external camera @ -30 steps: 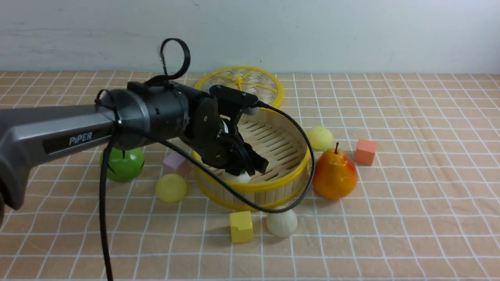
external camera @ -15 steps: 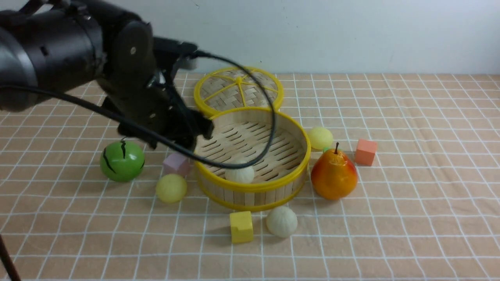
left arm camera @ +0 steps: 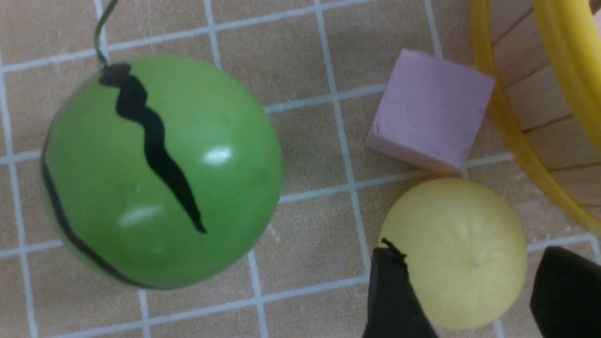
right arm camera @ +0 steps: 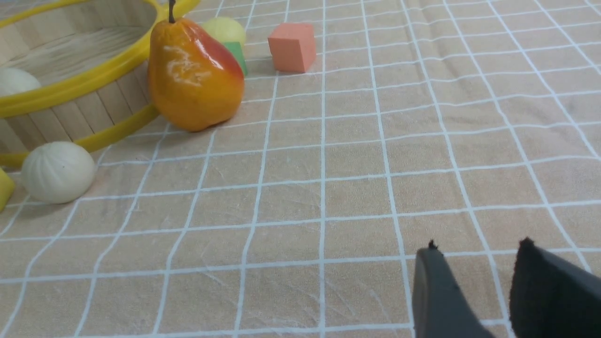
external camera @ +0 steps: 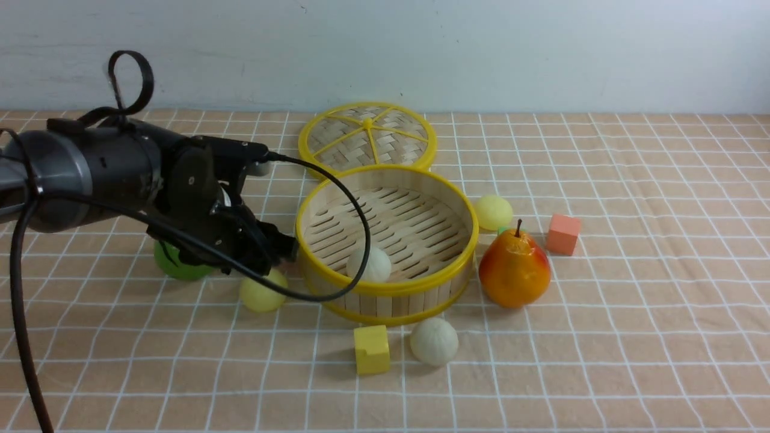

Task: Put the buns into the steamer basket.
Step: Use the left arm to grab a steamed stuffed bun

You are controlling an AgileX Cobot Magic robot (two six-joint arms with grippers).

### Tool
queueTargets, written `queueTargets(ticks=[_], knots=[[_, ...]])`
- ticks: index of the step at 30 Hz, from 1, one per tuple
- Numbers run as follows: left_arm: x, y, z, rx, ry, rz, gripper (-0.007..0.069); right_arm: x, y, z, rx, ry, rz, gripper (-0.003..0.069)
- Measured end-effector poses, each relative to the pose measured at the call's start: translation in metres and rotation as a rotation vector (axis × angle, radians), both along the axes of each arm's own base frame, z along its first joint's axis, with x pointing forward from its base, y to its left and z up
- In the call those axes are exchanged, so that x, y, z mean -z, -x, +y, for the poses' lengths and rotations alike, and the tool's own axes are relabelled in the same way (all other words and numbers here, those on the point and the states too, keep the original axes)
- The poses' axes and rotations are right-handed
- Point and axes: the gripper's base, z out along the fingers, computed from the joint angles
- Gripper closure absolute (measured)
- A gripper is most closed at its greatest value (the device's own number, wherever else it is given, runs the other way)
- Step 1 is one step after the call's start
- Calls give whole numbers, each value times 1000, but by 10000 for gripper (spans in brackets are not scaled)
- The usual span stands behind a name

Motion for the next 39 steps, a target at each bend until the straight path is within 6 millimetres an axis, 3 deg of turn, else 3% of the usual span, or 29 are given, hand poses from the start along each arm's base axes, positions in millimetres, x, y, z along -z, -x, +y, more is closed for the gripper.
queueTargets(ticks=[5, 14, 27, 39], knots=[[19, -6, -2, 3, -2, 20, 232, 0, 0, 0, 0, 0, 0, 419], [19, -7, -3, -5, 14, 15, 232, 0, 0, 0, 0, 0, 0, 419], [-6, 3, -3, -4, 23, -9, 232, 0, 0, 0, 0, 0, 0, 419], [32, -11, -8, 29, 3, 13, 240, 0, 0, 0, 0, 0, 0, 419]])
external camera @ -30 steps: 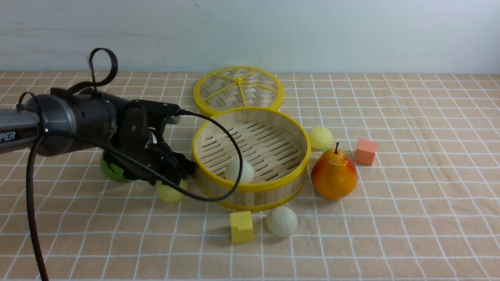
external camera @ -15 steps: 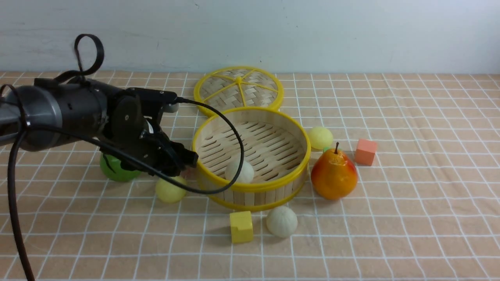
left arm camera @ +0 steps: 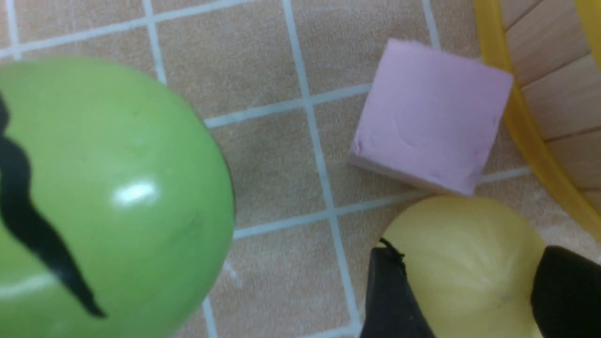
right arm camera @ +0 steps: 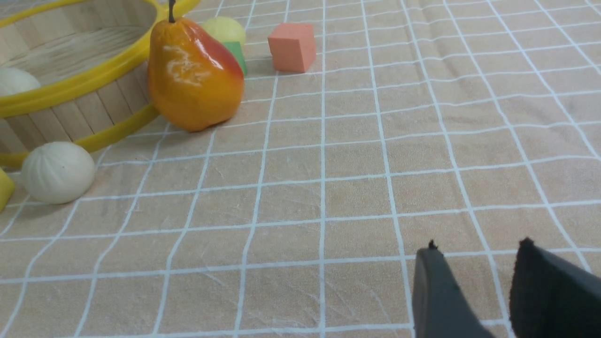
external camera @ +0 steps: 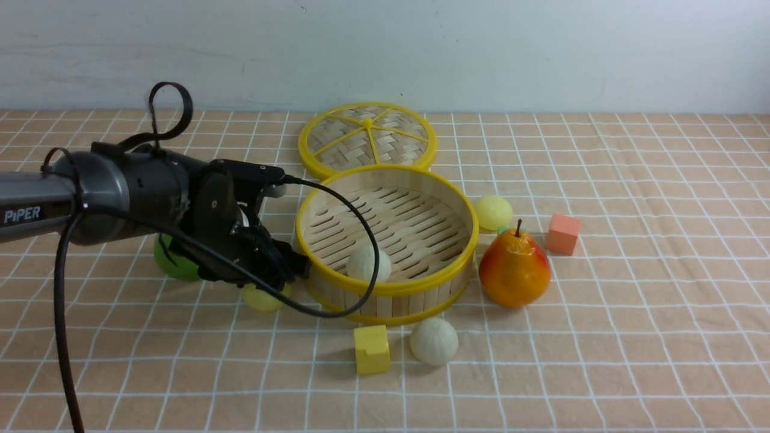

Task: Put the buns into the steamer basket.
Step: Use the left arm to grab a steamed stuffed bun, then use the left arm to put the steamed stuffed bun into the steamer

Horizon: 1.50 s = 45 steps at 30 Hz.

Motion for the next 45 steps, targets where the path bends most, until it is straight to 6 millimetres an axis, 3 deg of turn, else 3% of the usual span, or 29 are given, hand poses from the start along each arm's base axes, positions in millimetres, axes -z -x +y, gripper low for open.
queueTargets(ticks=[2, 4, 7, 8, 9, 11, 14, 16, 19, 22, 25, 30, 36, 41, 45], knots=[[1, 0, 0, 0, 0, 2, 251, 0, 0, 0, 0, 0, 0, 419], [1, 0, 0, 0, -2, 3, 307, 0, 0, 0, 0, 0, 0, 419], [2, 1, 1, -1, -9, 18, 443, 0, 0, 0, 0, 0, 0, 419], [2, 1, 1, -1, -9, 20, 456, 0, 0, 0, 0, 0, 0, 419], [-1, 3, 1, -4, -12, 27, 557, 0, 0, 0, 0, 0, 0, 419], [-8, 5, 2, -7, -17, 35, 624, 0, 0, 0, 0, 0, 0, 419], [-27, 9, 4, -20, -11, 46, 636, 0, 0, 0, 0, 0, 0, 419], [-65, 13, 2, -30, 47, -3, 636, 0, 0, 0, 0, 0, 0, 419], [-103, 11, -3, -8, 128, -106, 636, 0, 0, 0, 0, 0, 0, 419], [-118, 4, -11, 39, 195, -176, 636, 0, 0, 0, 0, 0, 0, 419], [-115, -6, -18, 94, 215, -194, 636, 0, 0, 0, 0, 0, 0, 419], [-81, -38, -36, 238, 201, -187, 636, 0, 0, 0, 0, 0, 0, 419], [-50, -66, -45, 277, 162, -196, 633, 0, 0, 0, 0, 0, 0, 419], [-27, -78, -46, 303, 98, -180, 606, 0, 0, 0, 0, 0, 0, 419], [-23, -79, -46, 309, 85, -176, 536, 0, 0, 0, 0, 0, 0, 419]])
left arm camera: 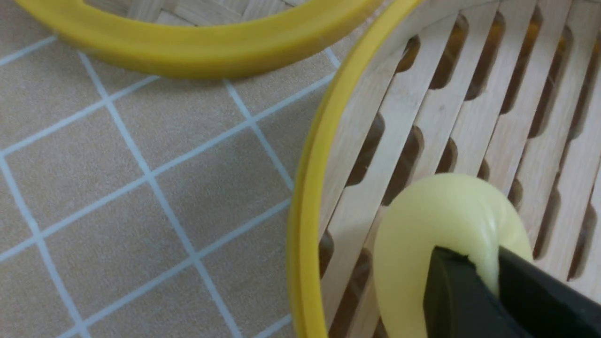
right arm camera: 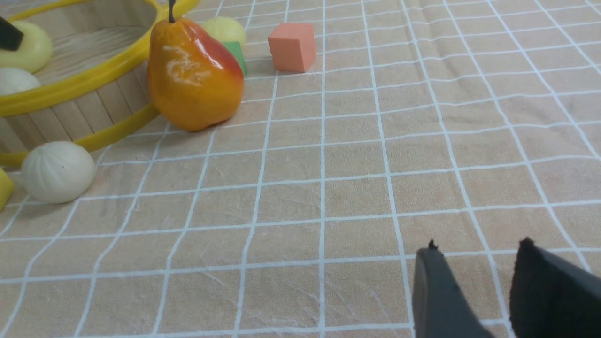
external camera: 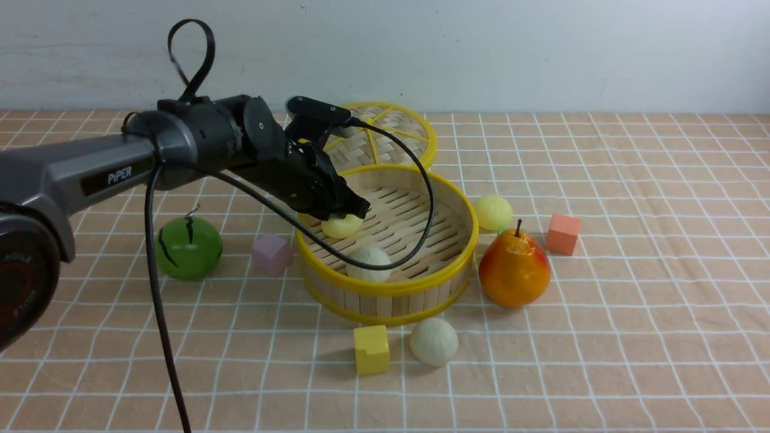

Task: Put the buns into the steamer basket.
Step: Use the left arm to put the steamed stuffed bun into the steamer, then use the right arm to grab a steamed stuffed bun

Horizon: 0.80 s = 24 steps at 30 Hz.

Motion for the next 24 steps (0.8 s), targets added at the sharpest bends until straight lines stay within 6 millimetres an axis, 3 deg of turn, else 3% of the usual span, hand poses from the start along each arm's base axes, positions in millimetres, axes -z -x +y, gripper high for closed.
queueTargets(ticks=[1, 2, 4, 5, 7, 8, 9, 11, 13, 14, 15, 16, 17, 18, 20, 24], knots=[[0, 0, 0, 0, 0, 6, 476, 0, 0, 0, 0, 0, 0, 419], [0, 1, 0, 1, 0, 10, 468, 0, 0, 0, 0, 0, 0, 419], [-2, 1, -1, -19, 20, 45, 334, 0, 0, 0, 0, 0, 0, 419], [-2, 2, -1, -21, 21, 51, 323, 0, 0, 0, 0, 0, 0, 419], [-14, 6, -1, -41, 43, 98, 196, 0, 0, 0, 0, 0, 0, 419], [-16, 6, -1, -46, 46, 102, 180, 0, 0, 0, 0, 0, 0, 419], [-24, 8, 0, -51, 54, 108, 151, 0, 0, 0, 0, 0, 0, 419], [-62, 19, 2, -71, 95, 105, 113, 0, 0, 0, 0, 0, 0, 419], [-100, 34, 6, -91, 132, 82, 146, 0, 0, 0, 0, 0, 0, 419], [-130, 51, 12, -92, 148, 55, 204, 0, 0, 0, 0, 0, 0, 419], [-134, 53, 12, -92, 151, 50, 230, 0, 0, 0, 0, 0, 0, 419], [-160, 73, 19, -90, 162, 20, 342, 0, 0, 0, 0, 0, 0, 419], [-170, 85, 23, -87, 165, 11, 416, 0, 0, 0, 0, 0, 0, 419], [-186, 105, 29, -84, 174, -15, 543, 0, 0, 0, 0, 0, 0, 419], [-194, 131, 38, -83, 176, -31, 631, 0, 0, 0, 0, 0, 0, 419], [-182, 190, 59, -100, 179, -48, 638, 0, 0, 0, 0, 0, 0, 419]])
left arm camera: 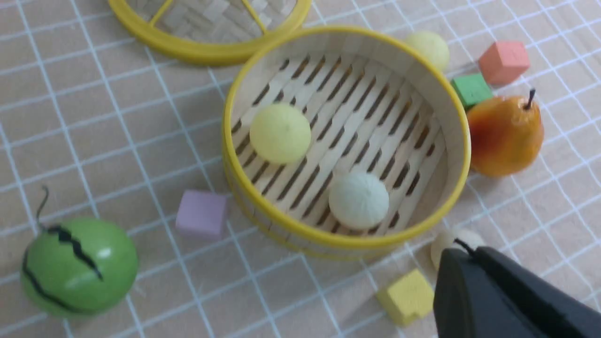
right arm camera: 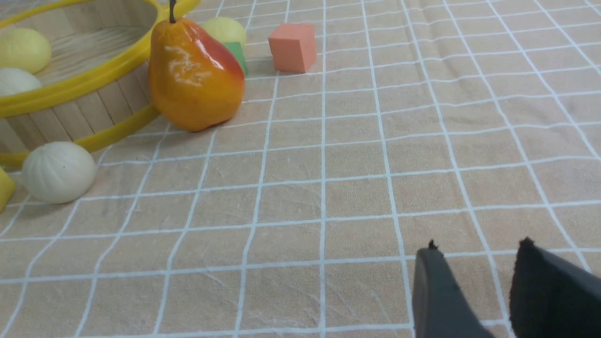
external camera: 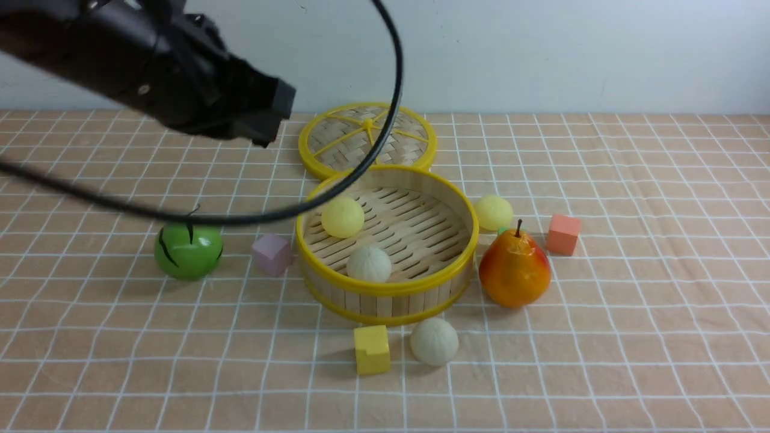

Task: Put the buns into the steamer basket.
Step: Use the right arm to grab a steamed stuffed bun

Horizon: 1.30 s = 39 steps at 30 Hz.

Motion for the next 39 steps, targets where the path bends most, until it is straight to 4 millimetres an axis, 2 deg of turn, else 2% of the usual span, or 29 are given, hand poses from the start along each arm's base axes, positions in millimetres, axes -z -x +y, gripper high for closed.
queueTargets(ticks=[2, 5, 6, 7, 10, 11, 12, 13, 16, 19, 23, 39], knots=[[10, 26, 9, -13, 5, -20, 638, 0, 0, 0, 0, 0, 0, 419], [32, 75, 28, -47, 35, -95, 638, 0, 0, 0, 0, 0, 0, 419], [32, 78, 29, -51, 40, -109, 638, 0, 0, 0, 0, 0, 0, 419], [42, 101, 38, -70, 65, -162, 638, 0, 0, 0, 0, 0, 0, 419], [70, 144, 55, -105, 111, -273, 638, 0, 0, 0, 0, 0, 0, 419], [77, 163, 62, -121, 141, -359, 638, 0, 0, 0, 0, 0, 0, 419], [79, 166, 63, -123, 143, -369, 638, 0, 0, 0, 0, 0, 0, 419], [96, 182, 70, -137, 164, -435, 638, 0, 0, 0, 0, 0, 0, 419], [119, 211, 81, -154, 217, -584, 638, 0, 0, 0, 0, 0, 0, 419], [128, 224, 86, -158, 248, -674, 638, 0, 0, 0, 0, 0, 0, 419], [124, 231, 90, -162, 251, -767, 638, 0, 0, 0, 0, 0, 0, 419], [134, 231, 87, -132, 218, -675, 638, 0, 0, 0, 0, 0, 0, 419]])
